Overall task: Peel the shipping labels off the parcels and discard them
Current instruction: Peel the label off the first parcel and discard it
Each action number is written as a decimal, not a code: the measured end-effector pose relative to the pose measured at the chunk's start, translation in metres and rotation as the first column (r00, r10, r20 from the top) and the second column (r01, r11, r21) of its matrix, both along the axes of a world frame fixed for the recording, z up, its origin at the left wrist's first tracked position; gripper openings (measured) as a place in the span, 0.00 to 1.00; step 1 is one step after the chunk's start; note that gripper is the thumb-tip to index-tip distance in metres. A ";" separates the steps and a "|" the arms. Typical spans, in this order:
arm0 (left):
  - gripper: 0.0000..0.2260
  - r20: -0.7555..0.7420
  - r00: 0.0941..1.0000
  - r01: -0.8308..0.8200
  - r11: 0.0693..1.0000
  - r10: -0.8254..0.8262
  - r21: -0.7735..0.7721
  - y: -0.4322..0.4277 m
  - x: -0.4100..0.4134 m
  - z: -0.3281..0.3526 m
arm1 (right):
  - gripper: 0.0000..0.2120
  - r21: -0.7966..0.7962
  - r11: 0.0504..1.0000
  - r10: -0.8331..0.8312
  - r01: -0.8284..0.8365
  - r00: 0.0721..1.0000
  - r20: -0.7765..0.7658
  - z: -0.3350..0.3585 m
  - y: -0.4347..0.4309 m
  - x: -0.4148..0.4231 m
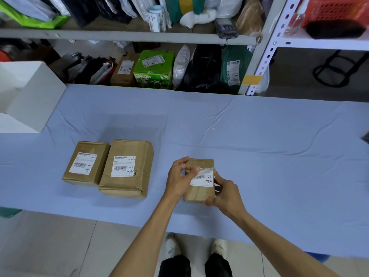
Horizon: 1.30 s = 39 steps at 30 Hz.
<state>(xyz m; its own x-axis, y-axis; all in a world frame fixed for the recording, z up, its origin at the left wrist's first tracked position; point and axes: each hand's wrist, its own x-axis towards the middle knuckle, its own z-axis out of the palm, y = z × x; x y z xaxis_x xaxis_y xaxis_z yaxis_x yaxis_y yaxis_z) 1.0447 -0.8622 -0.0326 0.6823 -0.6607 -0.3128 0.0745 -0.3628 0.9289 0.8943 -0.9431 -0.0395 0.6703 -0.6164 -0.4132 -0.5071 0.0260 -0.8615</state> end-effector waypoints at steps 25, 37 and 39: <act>0.06 -0.071 0.996 -0.046 0.999 0.044 -0.017 -0.001 -0.002 -0.003 | 0.39 -0.005 1.000 -0.005 0.005 1.000 0.016 -0.001 0.001 0.000; 0.06 -0.084 0.995 -0.054 0.998 0.052 -0.014 -0.001 -0.001 -0.006 | 0.37 -0.010 1.000 -0.010 0.011 0.999 0.035 -0.001 0.004 0.000; 0.05 -0.090 0.995 -0.052 0.999 0.051 -0.016 -0.001 -0.001 -0.006 | 0.37 -0.008 1.000 -0.008 0.008 0.999 0.039 -0.001 0.003 -0.001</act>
<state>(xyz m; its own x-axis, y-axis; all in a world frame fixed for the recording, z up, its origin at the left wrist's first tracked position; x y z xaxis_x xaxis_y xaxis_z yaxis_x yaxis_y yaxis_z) 1.0435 -0.8628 -0.0386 0.6854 -0.6316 -0.3624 0.1758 -0.3394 0.9241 0.8932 -0.9396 -0.0407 0.6808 -0.6251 -0.3818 -0.4730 0.0227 -0.8807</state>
